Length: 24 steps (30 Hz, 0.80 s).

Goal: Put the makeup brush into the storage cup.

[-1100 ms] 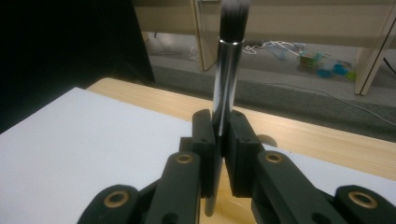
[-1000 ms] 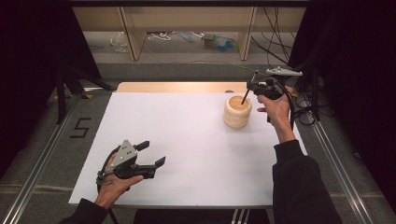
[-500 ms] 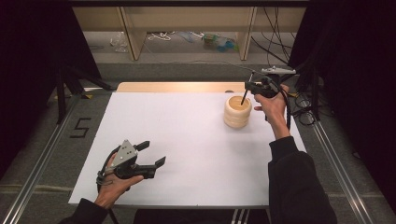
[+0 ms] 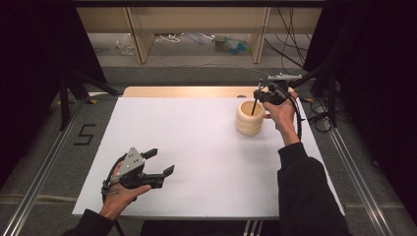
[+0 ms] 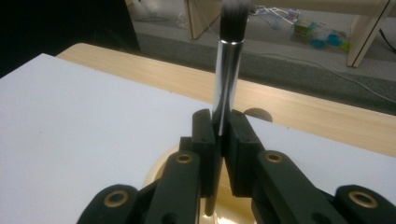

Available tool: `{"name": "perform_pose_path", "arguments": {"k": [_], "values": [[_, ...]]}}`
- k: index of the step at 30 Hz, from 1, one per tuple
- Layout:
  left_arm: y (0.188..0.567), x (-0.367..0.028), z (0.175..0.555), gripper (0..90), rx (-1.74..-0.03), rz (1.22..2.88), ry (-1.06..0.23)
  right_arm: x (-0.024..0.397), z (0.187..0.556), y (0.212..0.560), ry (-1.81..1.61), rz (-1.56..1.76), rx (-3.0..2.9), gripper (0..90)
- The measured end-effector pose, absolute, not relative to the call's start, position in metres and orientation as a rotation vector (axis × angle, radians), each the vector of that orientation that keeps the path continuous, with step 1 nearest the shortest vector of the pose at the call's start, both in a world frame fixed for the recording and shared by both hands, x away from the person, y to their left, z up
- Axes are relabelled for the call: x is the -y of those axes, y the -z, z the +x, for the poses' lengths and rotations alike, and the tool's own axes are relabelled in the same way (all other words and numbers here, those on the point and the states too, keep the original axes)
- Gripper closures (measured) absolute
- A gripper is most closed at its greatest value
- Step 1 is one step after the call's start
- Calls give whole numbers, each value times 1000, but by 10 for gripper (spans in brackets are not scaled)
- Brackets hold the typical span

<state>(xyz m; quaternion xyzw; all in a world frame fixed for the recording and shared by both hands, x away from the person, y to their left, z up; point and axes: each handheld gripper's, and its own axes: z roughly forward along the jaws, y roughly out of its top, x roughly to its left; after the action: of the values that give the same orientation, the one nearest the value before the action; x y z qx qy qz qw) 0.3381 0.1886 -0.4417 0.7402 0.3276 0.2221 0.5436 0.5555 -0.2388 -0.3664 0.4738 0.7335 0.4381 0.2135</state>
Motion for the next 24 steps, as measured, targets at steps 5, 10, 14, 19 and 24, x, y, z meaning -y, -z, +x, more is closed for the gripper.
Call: {"name": "perform_pose_path", "arguments": {"k": [5,10,14,19,24], "values": [[442,-189,338,172,-778,1757,-528,236,557,373,-1168,1323,-2070,835],[442,-188,337,172,-782,1756,-525,236,558,379,-1154,1335,-2080,833],[442,-189,338,172,-778,1760,-528,237,559,382,-1145,1326,-2092,833],[442,-189,338,172,-779,1759,-529,237,558,385,-1137,1366,-2100,783],[441,-189,338,172,-778,1759,-531,240,556,380,-1146,1385,-2037,497]]}}
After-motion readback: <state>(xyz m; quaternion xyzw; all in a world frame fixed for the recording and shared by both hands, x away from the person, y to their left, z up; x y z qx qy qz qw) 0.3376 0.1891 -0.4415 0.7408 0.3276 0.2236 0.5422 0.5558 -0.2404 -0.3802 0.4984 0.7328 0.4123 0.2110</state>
